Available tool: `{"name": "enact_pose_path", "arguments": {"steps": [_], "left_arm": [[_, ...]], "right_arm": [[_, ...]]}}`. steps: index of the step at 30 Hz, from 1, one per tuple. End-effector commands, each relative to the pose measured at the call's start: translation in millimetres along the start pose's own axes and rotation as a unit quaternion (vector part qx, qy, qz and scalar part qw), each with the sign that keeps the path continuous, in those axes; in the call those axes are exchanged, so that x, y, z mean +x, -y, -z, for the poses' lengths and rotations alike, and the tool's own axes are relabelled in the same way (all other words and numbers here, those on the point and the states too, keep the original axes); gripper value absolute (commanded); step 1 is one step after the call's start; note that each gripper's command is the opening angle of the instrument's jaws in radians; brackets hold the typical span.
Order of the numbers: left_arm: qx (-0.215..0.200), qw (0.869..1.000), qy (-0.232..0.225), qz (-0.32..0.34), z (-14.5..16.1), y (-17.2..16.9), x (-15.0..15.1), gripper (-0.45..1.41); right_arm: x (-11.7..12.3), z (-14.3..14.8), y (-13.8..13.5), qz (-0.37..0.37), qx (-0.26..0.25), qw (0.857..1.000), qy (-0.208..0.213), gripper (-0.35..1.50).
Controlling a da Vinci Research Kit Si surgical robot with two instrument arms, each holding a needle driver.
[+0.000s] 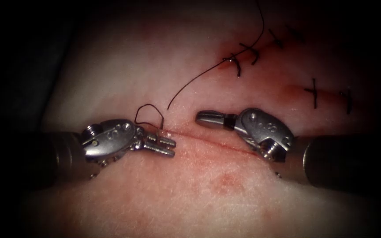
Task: Wound Closure
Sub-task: Pull the needle the remainder of the way through tissue with left grasper, then pick up suture proximal to wound and pull distally with right hand. Repeat until only a short tail remains above wound.
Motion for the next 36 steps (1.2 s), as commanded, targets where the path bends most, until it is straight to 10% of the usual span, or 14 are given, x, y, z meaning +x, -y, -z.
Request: {"name": "enact_pose_path", "arguments": {"steps": [1, 5, 16, 20, 21, 24, 36], "left_arm": [[-0.008, 0.999, -0.007, 0.035, -0.5, 0.3, -0.3, -0.45], [-0.031, 0.988, -0.024, 0.147, 0.1, 0.0, -0.1, -0.45], [-0.144, 0.938, -0.011, 0.314, 1.8, -2.3, -0.3, -0.45], [-0.184, 0.967, -0.016, 0.173, 3.0, -5.4, 0.3, -0.45], [-0.196, 0.979, -0.028, 0.052, 3.6, -6.9, 0.7, -0.45], [-0.193, 0.975, -0.042, -0.098, 4.5, -9.6, 1.7, -0.45], [-0.16, 0.967, -0.039, -0.194, 7.1, -14.7, 3.5, -0.45]], "right_arm": [[-0.7, -0.9, 0.7, 0.0, 0.003, 1.0, -0.001, 0.29], [-0.9, -1.0, 2.0, 0.002, 0.006, 1.0, -0.004, 0.73], [-2.8, -2.1, 4.1, 0.043, 0.009, 0.999, -0.012, 0.96], [-3.8, -3.5, 5.2, 0.068, 0.016, 0.998, -0.001, 1.01], [-4.0, -4.0, 5.6, 0.074, 0.019, 0.997, 0.003, 1.01], [-4.0, -5.0, 5.9, 0.085, 0.015, 0.996, 0.001, 0.99], [-4.1, -8.9, 5.4, 0.103, 0.009, 0.994, 0.034, 0.84]]}}
